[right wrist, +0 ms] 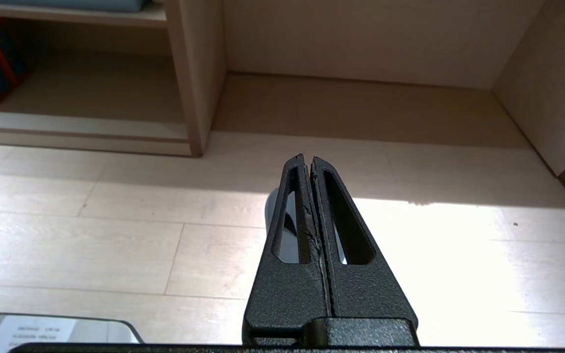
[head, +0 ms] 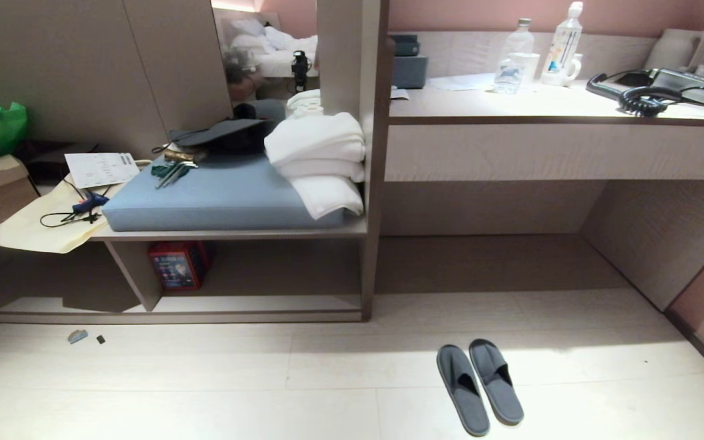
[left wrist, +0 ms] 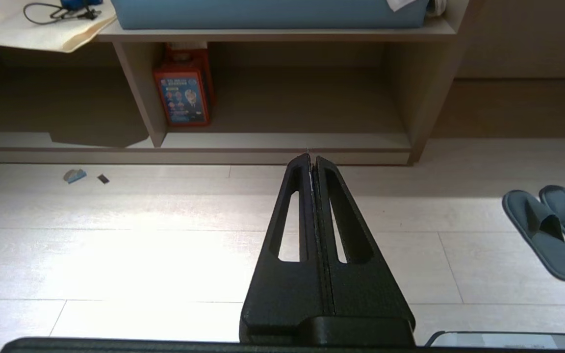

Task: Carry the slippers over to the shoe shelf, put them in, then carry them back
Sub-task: Pick up the slippers on the floor

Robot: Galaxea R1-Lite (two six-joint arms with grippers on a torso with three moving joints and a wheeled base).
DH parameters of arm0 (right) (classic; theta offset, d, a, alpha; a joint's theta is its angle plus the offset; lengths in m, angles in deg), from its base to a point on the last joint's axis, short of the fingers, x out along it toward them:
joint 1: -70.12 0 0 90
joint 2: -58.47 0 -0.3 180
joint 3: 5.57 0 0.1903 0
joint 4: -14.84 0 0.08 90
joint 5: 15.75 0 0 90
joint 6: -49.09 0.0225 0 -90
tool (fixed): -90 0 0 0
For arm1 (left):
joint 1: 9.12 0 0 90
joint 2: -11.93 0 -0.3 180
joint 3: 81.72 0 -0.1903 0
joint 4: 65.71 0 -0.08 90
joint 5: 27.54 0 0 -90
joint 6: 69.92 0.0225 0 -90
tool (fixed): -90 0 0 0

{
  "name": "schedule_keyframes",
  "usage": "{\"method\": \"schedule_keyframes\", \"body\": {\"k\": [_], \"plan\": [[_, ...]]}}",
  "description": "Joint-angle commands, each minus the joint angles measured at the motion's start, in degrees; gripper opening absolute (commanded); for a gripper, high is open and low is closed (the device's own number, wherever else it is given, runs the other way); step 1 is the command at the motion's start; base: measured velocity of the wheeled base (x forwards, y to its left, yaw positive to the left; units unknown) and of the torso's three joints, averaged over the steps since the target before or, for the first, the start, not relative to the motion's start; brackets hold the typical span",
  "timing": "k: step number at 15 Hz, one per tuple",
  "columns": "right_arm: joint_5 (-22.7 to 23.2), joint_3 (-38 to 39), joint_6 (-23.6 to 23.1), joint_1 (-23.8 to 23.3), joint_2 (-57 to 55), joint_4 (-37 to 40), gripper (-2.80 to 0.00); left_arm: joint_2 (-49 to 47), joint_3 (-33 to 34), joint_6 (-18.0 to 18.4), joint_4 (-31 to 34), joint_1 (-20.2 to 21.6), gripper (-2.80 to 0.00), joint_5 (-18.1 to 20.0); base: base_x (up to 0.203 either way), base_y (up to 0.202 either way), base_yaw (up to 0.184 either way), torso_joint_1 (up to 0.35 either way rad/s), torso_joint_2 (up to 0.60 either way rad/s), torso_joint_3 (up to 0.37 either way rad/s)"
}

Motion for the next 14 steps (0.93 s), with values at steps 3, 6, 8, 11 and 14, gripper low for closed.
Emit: {"method": "schedule_keyframes", "body": {"k": [3,6,8,11,14], "plan": [[0.0,0.0,0.0,0.0,-0.1,0.0,-2.8,0.0,0.0,-0.1,0.0,0.0,-2.8,0.0,0.0,0.0,0.0,0.003,0.0,-0.198],[0.0,0.0,0.0,0.1,-0.1,0.0,-2.8,0.0,0.0,-0.1,0.0,0.0,-2.8,0.0,0.0,0.0,0.0,0.005,0.0,-0.194],[0.0,0.0,0.0,0.1,-0.1,0.0,-2.8,0.0,0.0,-0.1,0.0,0.0,-2.8,0.0,0.0,0.0,0.0,0.002,0.0,-0.198],[0.0,0.0,0.2,0.1,-0.1,0.0,-2.8,-0.1,0.0,-0.1,0.0,0.0,-2.8,0.0,0.0,0.0,0.0,0.003,0.0,-0.197],[0.0,0.0,0.1,0.1,-0.1,0.0,-2.8,0.0,0.0,-0.1,0.0,0.0,-2.8,0.0,0.0,0.0,0.0,0.002,0.0,-0.197]]}}
